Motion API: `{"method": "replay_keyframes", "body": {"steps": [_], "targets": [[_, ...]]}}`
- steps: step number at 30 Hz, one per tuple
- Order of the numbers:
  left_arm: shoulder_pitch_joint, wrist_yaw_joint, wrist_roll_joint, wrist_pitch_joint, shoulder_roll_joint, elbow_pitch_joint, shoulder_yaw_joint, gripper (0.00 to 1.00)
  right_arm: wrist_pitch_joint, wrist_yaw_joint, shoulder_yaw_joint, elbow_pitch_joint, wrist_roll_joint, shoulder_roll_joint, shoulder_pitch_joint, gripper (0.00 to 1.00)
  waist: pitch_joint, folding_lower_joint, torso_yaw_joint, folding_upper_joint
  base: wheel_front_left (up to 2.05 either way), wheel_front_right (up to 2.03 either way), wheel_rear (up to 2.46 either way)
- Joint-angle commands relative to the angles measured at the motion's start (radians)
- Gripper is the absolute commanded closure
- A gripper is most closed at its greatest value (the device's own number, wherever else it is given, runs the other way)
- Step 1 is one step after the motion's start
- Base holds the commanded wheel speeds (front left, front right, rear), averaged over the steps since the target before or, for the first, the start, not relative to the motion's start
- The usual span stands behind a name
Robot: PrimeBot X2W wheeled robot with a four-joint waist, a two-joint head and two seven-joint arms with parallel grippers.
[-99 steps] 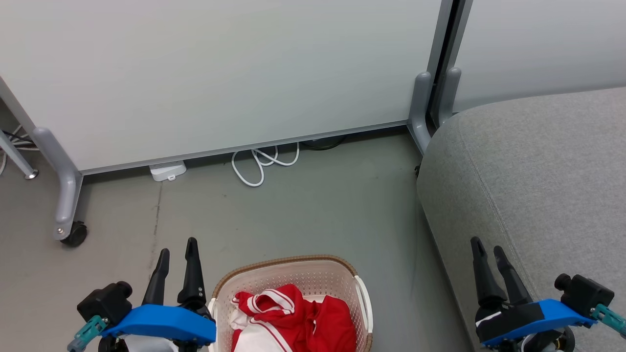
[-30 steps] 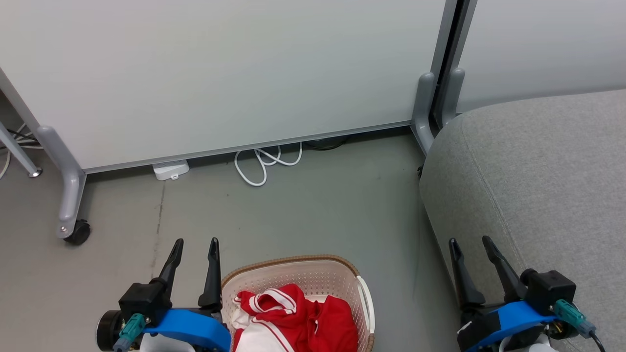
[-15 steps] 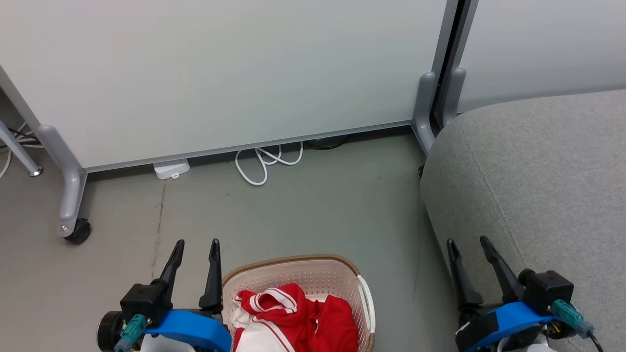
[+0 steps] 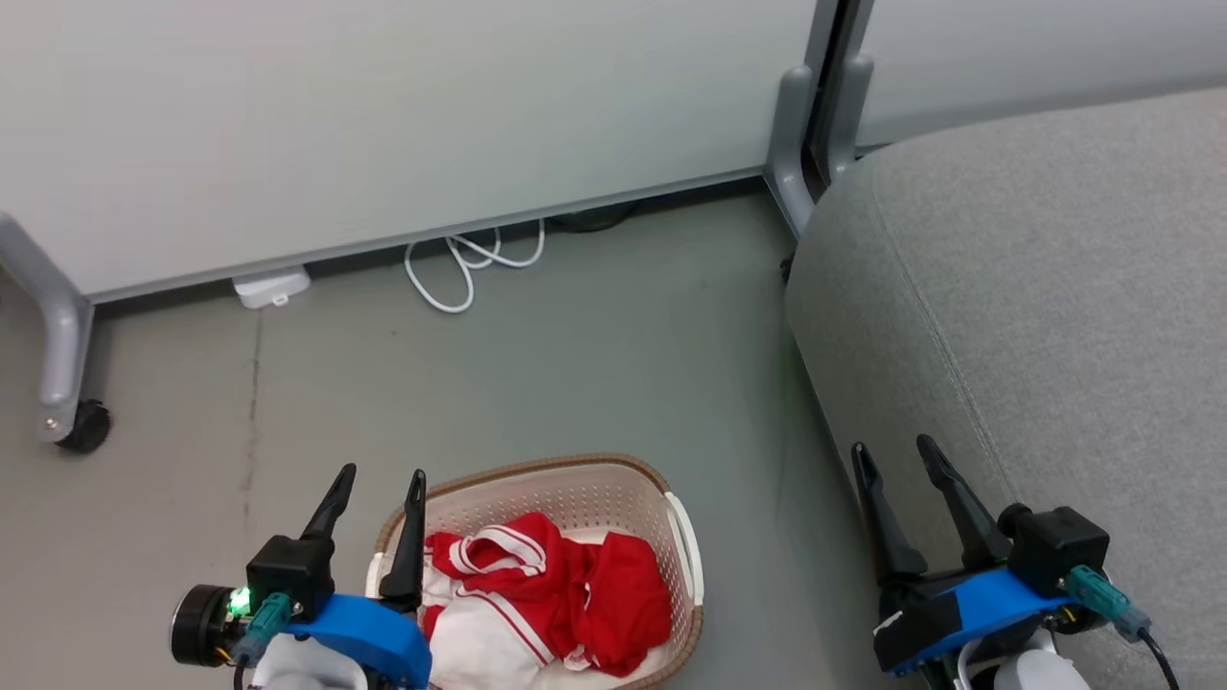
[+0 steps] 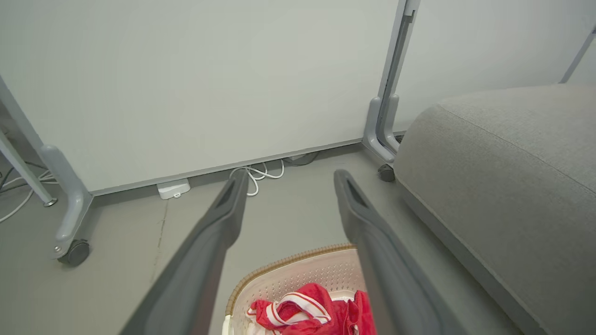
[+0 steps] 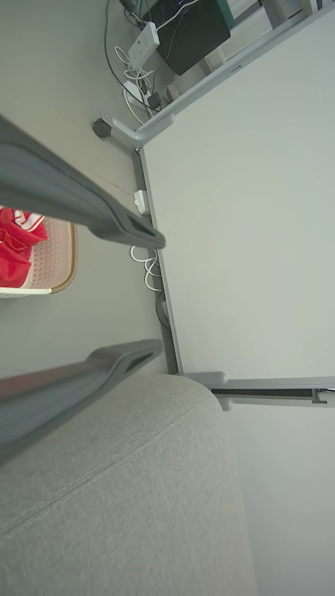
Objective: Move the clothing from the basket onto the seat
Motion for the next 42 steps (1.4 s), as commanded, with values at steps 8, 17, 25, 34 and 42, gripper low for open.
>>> {"method": "replay_keyframes", "body": {"steps": [8, 17, 25, 34, 42], "targets": [[-0.140, -0.005, 0.028, 0.001, 0.088, 0.155, -0.091, 0.00, -0.017, 0.000, 0.022, -0.023, 0.034, -0.004, -0.091, 0.00, 0.235, 0.0000, -0.140, 0.0000, 0.00, 0.00, 0.00], [-0.277, -0.005, 0.006, -0.002, 0.145, 0.292, -0.171, 0.00, -0.022, 0.000, 0.051, -0.038, 0.058, -0.003, -0.183, 0.00, 0.400, 0.0000, -0.208, 0.0000, 0.00, 0.00, 0.00], [-0.386, -0.005, 0.026, -0.004, 0.167, 0.379, -0.209, 0.00, -0.022, 0.000, 0.074, -0.085, 0.076, -0.003, -0.250, 0.00, 0.549, 0.0000, -0.249, 0.0000, 0.00, 0.00, 0.00], [-0.470, -0.005, 0.030, -0.005, 0.195, 0.472, -0.262, 0.00, -0.022, 0.000, 0.094, -0.105, 0.096, -0.003, -0.290, 0.00, 0.643, 0.0000, -0.266, 0.0000, 0.00, 0.00, 0.00], [-0.521, 0.007, 0.033, 0.005, 0.201, 0.576, -0.278, 0.00, -0.022, 0.000, 0.112, -0.109, 0.118, -0.003, -0.301, 0.00, 0.688, 0.0000, -0.287, 0.0000, 0.00, 0.00, 0.00]]}}
